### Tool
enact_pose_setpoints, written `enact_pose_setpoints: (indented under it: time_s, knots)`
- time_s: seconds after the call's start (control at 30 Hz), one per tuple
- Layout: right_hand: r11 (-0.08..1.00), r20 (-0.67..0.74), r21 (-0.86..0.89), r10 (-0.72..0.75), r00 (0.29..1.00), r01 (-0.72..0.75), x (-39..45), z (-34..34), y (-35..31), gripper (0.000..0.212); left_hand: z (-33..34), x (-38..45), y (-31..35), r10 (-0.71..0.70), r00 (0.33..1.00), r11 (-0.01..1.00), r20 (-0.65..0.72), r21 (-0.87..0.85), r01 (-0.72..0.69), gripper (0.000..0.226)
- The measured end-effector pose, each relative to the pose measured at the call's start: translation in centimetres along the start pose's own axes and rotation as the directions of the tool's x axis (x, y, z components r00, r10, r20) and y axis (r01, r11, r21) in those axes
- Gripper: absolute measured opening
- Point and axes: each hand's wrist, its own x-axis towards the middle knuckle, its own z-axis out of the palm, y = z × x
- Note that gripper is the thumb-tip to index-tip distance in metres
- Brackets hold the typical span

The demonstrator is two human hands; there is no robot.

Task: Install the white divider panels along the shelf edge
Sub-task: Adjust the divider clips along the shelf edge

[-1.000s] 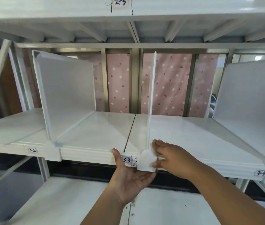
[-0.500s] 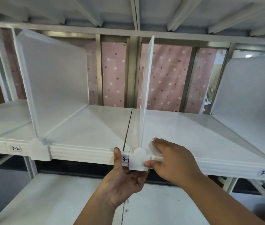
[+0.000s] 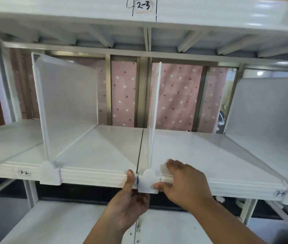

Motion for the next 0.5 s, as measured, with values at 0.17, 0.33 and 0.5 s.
enact_pose_setpoints:
  time_s: [0.17,0.33,0.5]
  knots:
    - [0.999,-0.094,0.027,-0.015,0.995,0.018,-1.4,0.2,-0.4,0.088,0.9,-1.6,0.4,0.074,0.993,0.996,-0.094,0.062,-0.068,0.059]
    - [0.99,-0.171,0.117,0.098,0.98,-0.078,-4.1,1.1,-2.6,0.07,0.0,-3.4,0.8,0.222,0.95,0.952,-0.221,0.258,-0.163,0.037]
    - [0.943,-0.48,0.287,-0.011,0.877,0.169,-7.0,2.0,-6.9,0.028,-3.8,-6.3,2.1,0.364,0.838,0.917,-0.407,0.314,-0.246,0.065]
